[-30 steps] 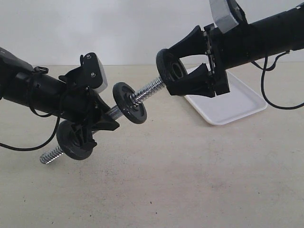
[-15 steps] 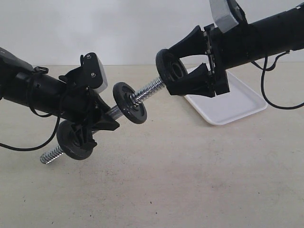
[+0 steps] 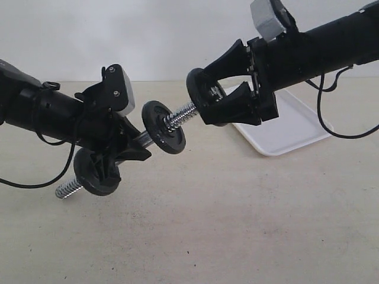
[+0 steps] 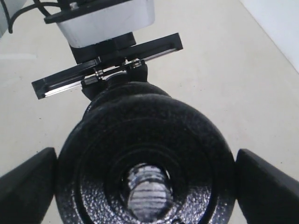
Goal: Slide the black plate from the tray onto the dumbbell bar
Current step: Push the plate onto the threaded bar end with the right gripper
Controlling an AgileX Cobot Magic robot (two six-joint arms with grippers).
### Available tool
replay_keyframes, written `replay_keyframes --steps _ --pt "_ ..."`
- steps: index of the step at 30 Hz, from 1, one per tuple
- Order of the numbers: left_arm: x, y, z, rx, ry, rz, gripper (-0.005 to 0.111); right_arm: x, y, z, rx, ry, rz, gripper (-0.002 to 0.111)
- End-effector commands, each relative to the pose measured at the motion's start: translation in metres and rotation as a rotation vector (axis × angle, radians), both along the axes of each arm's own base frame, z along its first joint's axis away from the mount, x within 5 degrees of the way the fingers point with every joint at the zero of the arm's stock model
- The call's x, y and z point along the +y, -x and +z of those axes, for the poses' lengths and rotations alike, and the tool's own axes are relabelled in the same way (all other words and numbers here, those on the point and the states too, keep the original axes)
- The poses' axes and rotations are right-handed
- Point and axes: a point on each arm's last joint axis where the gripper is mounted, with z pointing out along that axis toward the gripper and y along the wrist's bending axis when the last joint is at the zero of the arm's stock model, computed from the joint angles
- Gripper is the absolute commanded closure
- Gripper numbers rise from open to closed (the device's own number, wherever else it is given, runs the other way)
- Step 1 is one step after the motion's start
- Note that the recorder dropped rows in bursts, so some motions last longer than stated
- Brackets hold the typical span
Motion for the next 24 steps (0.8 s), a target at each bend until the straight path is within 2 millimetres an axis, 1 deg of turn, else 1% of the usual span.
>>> replay_keyframes --steps 1,11,19,24 --pt "-0.006 -0.001 0.035 -0.047 0.141 0.041 0.102 0.013 0.007 0.016 0.002 -0.088 0.040 0.109" --pt "-0.007 -0.003 0.037 -0.038 0.175 0.067 0.102 0.019 0.010 0.016 0.026 -0.089 0.049 0.109" --pt "-0.008 -0.003 0.038 -0.031 0.195 0.081 0.102 0.044 0.023 0.015 0.070 -0.077 0.106 0.109" --pt "-0.008 -0.003 0.038 -0.029 0.198 0.084 0.102 0.051 0.020 0.012 0.067 -0.044 0.040 0.109"
